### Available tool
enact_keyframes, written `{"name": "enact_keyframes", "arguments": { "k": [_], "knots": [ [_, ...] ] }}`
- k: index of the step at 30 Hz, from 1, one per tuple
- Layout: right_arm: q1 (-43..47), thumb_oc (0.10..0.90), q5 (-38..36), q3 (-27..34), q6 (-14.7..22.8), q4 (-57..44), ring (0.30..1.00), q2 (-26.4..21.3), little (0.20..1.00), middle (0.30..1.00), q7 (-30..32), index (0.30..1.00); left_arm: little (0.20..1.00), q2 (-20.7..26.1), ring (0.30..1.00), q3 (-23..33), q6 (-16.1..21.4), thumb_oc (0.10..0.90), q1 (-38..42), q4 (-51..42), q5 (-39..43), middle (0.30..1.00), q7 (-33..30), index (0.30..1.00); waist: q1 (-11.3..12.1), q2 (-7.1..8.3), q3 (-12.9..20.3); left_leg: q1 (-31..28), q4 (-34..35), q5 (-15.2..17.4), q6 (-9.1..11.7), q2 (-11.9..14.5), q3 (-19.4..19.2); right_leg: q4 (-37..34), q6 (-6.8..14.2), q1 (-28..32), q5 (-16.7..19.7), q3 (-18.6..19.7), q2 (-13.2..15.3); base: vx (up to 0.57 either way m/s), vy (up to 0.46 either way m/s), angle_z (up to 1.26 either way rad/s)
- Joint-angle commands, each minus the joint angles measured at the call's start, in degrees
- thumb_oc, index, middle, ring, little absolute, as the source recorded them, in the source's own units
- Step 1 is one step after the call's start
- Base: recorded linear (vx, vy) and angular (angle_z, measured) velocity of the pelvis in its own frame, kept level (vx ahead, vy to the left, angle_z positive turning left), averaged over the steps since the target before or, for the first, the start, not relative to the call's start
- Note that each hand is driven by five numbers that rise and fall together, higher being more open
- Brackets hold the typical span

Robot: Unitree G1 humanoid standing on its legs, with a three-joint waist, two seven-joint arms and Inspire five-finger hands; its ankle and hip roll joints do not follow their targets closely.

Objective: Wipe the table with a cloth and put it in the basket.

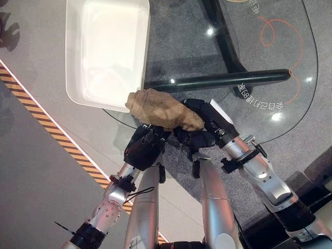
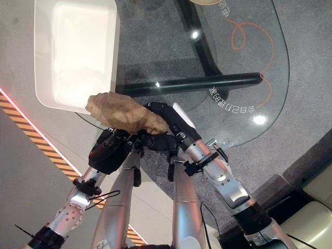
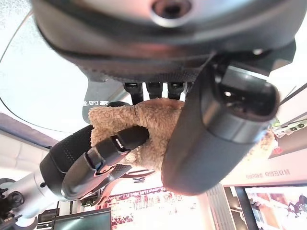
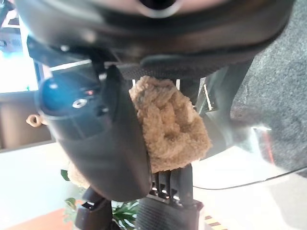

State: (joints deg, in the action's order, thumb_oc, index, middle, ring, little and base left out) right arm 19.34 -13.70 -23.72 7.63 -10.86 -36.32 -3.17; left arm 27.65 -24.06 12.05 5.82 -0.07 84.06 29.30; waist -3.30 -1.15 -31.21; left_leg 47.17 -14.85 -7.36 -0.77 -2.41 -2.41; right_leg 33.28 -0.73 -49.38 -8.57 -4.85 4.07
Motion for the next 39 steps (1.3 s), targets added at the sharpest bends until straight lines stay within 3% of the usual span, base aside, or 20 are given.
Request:
{"name": "enact_keyframes", "arguments": {
  "k": [1,7,13,22,27,28,30,32,35,39],
  "knots": [
    [-0.9,0.1,8.5,-5.4,-3.0,-6.7,0.3,-3.5,0.2,0.3,-2.8,0.3,0.9,-2.0,0.9,0.2,1.6,0.8,3.8,-12.9,-3.0,0.9,5.7,0.9,-0.1,-0.02,1.4,-0.3,-8.5,8.6,-2.8,-2.5,-1.5,-13.5,0.8,2.3,10.2,1.9,-4.3,0.0,0.0,0.0],
    [-0.4,0.1,12.2,-6.3,-5.6,-6.4,0.3,-5.3,0.2,0.3,-2.6,0.3,0.9,-2.2,0.9,0.1,2.2,0.8,3.6,-13.6,0.4,0.9,7.0,0.9,0.0,0.07,1.4,-0.4,-8.2,8.5,-2.8,-2.5,-1.5,-13.6,0.7,2.4,10.1,1.9,-4.4,0.0,0.0,0.0],
    [0.4,0.1,12.7,-7.1,-5.9,-6.9,0.3,-4.8,0.2,0.3,-2.5,0.3,0.9,-4.6,0.9,-0.1,4.4,0.8,3.7,-14.7,9.8,0.9,9.3,0.9,-0.1,0.18,1.4,-0.2,-8.3,8.6,-2.8,-2.6,-1.5,-13.4,0.7,2.2,9.9,2.1,-4.5,0.0,0.0,0.0],
    [3.0,0.1,10.3,-8.2,-4.2,-7.0,0.3,-3.0,0.2,0.3,-4.5,0.3,0.9,-7.3,0.9,-0.7,14.4,0.8,6.4,-16.5,4.3,0.9,-0.7,0.9,0.4,0.55,1.4,-0.2,-7.9,8.3,-3.0,-3.0,-0.9,-13.5,0.7,2.2,9.8,2.1,-4.8,0.0,-0.006,0.02],
    [4.9,0.1,8.5,-8.6,-2.9,-6.0,0.3,-1.7,0.2,0.3,-6.2,0.3,0.9,-9.3,0.9,-0.5,17.2,0.8,8.7,-16.1,6.6,0.9,-6.1,0.9,0.4,0.81,1.4,-0.5,-7.9,8.3,-3.1,-3.3,-0.5,-13.2,0.8,2.5,9.8,2.1,-5.0,0.0,-0.003,0.01],
    [5.2,0.1,8.4,-8.5,-2.7,-5.5,0.3,-1.5,0.2,0.3,-6.3,0.3,0.755,-9.9,0.775,-0.4,17.5,0.655,9.0,-16.0,7.6,0.775,-6.7,0.775,0.5,0.89,1.4,-0.6,-7.9,8.4,-3.1,-3.4,-0.5,-13.2,0.9,2.5,9.7,2.1,-5.0,0.0,0.0,0.0],
    [5.6,0.1,8.3,-8.6,-2.9,-5.1,0.3,-1.0,0.2,0.3,-6.4,0.3,0.34,-10.7,0.42,-0.1,17.9,0.24,9.5,-16.0,8.9,0.42,-6.7,0.42,0.5,1.01,1.4,-0.6,-7.9,8.4,-3.1,-3.4,-0.4,-13.3,0.9,2.6,9.7,2.1,-5.0,0.0,0.0,0.0],
    [5.6,0.1,8.3,-8.5,-2.9,-5.1,0.3,-1.1,0.2,0.3,-6.3,0.3,0.2,-10.9,0.3,0.1,18.3,0.1,9.3,-16.1,8.8,0.3,-6.5,0.3,0.5,1.03,1.4,-0.7,-7.9,8.4,-3.0,-3.4,-0.3,-13.4,0.9,2.7,9.8,2.0,-5.0,0.0,0.0,0.0],
    [5.8,0.1,8.6,-7.8,-2.6,-5.0,0.3,-1.2,0.2,0.3,-6.3,0.3,0.2,-11.0,0.3,0.6,18.6,0.1,9.7,-16.4,8.5,0.3,-6.2,0.3,0.4,1.1,1.4,0.9,-7.4,6.6,-3.1,-3.6,-0.6,-14.2,0.7,1.3,11.4,2.0,-4.7,-0.06,-0.007,0.01],
    [4.9,0.1,8.5,-7.7,-2.5,-5.0,0.3,-1.3,0.2,0.3,-6.3,0.3,0.2,-11.1,0.3,0.4,19.2,0.1,8.9,-16.1,8.0,0.3,-5.7,0.3,0.4,0.92,1.4,-1.0,-7.4,8.3,-2.9,-3.5,-0.3,-13.8,0.9,3.1,9.7,2.2,-4.9,0.04,0.01,0.01]
  ]
}}
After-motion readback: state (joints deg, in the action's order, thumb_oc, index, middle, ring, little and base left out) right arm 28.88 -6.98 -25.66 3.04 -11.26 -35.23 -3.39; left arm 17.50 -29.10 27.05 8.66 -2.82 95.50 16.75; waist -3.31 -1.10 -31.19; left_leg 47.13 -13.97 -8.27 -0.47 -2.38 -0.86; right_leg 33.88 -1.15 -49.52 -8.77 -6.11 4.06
